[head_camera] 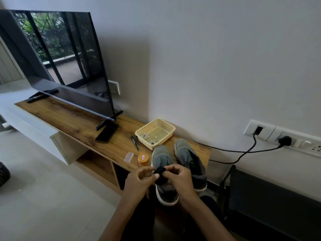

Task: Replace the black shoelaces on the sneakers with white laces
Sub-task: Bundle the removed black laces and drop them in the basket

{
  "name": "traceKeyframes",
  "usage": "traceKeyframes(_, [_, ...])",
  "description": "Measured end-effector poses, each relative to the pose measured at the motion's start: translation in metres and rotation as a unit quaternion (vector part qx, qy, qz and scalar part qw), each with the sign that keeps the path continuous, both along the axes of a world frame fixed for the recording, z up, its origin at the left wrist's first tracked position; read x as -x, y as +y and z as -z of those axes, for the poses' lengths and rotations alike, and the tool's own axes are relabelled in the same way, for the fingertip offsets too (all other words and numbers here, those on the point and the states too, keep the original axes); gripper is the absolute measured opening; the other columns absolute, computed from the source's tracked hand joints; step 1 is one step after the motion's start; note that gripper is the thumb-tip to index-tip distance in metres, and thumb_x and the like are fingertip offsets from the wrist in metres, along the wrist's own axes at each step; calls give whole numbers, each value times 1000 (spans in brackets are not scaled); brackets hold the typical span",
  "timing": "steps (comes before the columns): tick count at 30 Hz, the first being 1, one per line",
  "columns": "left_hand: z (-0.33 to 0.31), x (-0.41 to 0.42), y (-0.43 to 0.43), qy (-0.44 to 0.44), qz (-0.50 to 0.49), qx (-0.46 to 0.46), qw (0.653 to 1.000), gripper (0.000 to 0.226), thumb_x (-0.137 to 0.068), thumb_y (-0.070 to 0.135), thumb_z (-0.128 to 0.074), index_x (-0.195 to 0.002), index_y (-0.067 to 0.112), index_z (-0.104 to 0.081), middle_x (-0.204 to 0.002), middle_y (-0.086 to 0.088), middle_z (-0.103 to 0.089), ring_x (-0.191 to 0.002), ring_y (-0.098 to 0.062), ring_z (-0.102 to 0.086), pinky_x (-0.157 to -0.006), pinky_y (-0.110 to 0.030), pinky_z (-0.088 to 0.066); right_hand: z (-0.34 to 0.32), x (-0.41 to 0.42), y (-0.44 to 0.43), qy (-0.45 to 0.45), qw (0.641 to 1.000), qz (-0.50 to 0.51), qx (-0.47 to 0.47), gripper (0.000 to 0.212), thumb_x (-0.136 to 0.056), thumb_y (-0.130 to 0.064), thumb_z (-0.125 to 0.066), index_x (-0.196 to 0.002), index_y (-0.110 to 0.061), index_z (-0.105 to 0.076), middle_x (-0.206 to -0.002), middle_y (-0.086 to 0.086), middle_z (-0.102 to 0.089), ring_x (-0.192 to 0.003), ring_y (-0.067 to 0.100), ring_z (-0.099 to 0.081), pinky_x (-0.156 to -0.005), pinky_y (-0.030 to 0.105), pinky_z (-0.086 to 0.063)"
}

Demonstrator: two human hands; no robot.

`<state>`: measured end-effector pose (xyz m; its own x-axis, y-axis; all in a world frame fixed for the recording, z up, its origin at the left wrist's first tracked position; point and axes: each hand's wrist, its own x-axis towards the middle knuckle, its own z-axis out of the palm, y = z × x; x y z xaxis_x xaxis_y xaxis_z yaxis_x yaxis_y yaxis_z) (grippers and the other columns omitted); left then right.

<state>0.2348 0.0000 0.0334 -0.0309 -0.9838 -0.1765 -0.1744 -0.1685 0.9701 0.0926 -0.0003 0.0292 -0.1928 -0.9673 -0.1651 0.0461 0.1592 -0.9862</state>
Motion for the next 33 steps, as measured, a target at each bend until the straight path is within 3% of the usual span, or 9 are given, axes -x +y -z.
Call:
traceKeyframes(4, [2, 6, -39, 27, -13, -5, 1000, 11, -81, 11, -72, -91, 16, -69, -88, -1, -72, -83, -11, -69, -69, -22, -57, 2, 6, -34, -5, 999, 2, -31, 5, -78, 0, -68, -78, -5, -68, -66, 2, -66, -60, 10, -60, -54, 21, -48])
traceKeyframes(9, [13, 17, -116, 64, -39, -12, 997, 13, -82, 12, -71, -95, 10, -69, -88, -5, -72, -82, -14, -69, -64, -20, -55, 9, 13, -119, 11, 998, 5, -60, 7, -79, -2, -67, -75, -8, -66, -60, 0, -55, -53, 8, -46, -49, 19, -38])
traceKeyframes(13, [29, 24, -184, 108, -85, -25, 990, 10, -86, 10, -67, -95, 7, -67, -89, -11, -71, -79, -20, -69, -75, -35, -57, 16, 16, -197, 29, 997, -11, -71, 10, -78, 0, -66, -73, -8, -64, -60, 1, -56, -54, 10, -45, -49, 20, -38])
traceKeyframes(17, [52, 25, -239, 110, -134, -45, 984, 16, -95, 13, -50, -102, 9, -63, -93, -7, -71, -72, -13, -63, -60, -22, -49, 28, 29, -280, 68, 996, 18, -58, 18, -75, 5, -65, -65, -10, -60, -60, 3, -54, -52, 12, -43, -47, 21, -36])
traceKeyframes(20, [68, 25, -260, 95, -150, -52, 983, 19, -94, 7, -46, -99, 8, -64, -95, -7, -70, -71, -10, -61, -59, -20, -46, 54, 40, -330, 175, 983, 7, -48, 18, -73, 3, -66, -61, -9, -59, -65, 5, -57, -59, 16, -48, -51, 25, -40])
traceKeyframes(23, [83, 29, -268, 94, -146, -62, 983, 20, -93, 4, -46, -95, 10, -65, -92, -3, -70, -72, -11, -62, -66, -24, -47, 88, 44, -362, 336, 939, -62, -38, 6, -73, -1, -66, -70, -5, -63, -76, 8, -63, -73, 21, -59, -66, 31, -51])
traceKeyframes(26, [98, 32, -272, 96, -144, -71, 982, 20, -93, 3, -46, -92, 10, -65, -92, -4, -71, -73, -12, -63, -68, -26, -49, 113, 44, -379, 469, 867, -163, -47, 10, -76, -4, -61, -76, -14, -61, -86, 5, -65, -85, 20, -60, -73, 31, -48])
traceKeyframes(30, [110, 33, -271, 87, -143, -72, 983, 23, -95, 1, -44, -87, 11, -64, -92, -6, -70, -71, -11, -62, -59, -19, -49, 128, 43, -386, 567, 779, -261, -54, 12, -84, -4, -55, -91, -9, -63, -101, 7, -66, -99, 22, -58, -72, 29, -38])
traceKeyframes(33, [113, 36, -268, 76, -135, -80, 985, 23, -94, 0, -44, -88, 9, -64, -92, -9, -69, -66, -9, -60, -50, -13, -45, 134, 42, -390, 606, 750, -262, -45, 13, -87, -4, -53, -97, -6, -61, -105, 9, -64, -101, 24, -58, -71, 33, -42])
